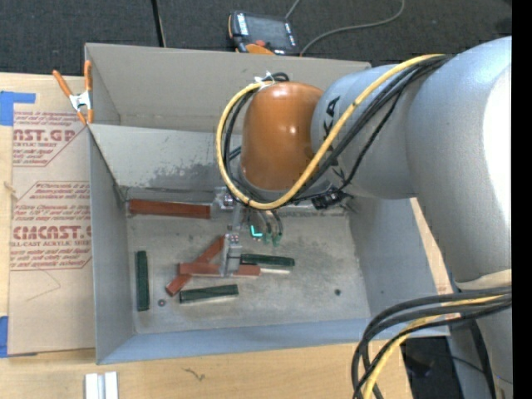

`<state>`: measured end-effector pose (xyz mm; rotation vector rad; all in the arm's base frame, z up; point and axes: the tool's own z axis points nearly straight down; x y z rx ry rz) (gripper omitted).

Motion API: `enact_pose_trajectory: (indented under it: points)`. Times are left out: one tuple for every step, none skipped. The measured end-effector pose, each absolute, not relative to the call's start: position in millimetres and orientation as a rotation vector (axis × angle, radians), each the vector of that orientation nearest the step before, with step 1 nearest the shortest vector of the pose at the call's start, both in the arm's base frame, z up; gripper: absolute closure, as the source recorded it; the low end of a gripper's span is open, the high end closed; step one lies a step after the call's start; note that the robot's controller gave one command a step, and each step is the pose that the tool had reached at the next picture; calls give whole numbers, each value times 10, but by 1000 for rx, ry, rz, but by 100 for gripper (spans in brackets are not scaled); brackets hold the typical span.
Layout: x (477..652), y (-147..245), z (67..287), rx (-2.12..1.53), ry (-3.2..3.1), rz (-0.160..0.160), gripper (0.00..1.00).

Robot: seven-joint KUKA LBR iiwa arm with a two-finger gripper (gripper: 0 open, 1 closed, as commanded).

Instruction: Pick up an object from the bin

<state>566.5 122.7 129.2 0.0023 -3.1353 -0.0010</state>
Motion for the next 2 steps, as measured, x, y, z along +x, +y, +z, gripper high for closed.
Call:
enact_pose_trajectory:
  points:
    - [5494, 660, 662, 136, -3133, 4, 0]
    - [5342, 528, 1001, -79, -3141, -1, 0]
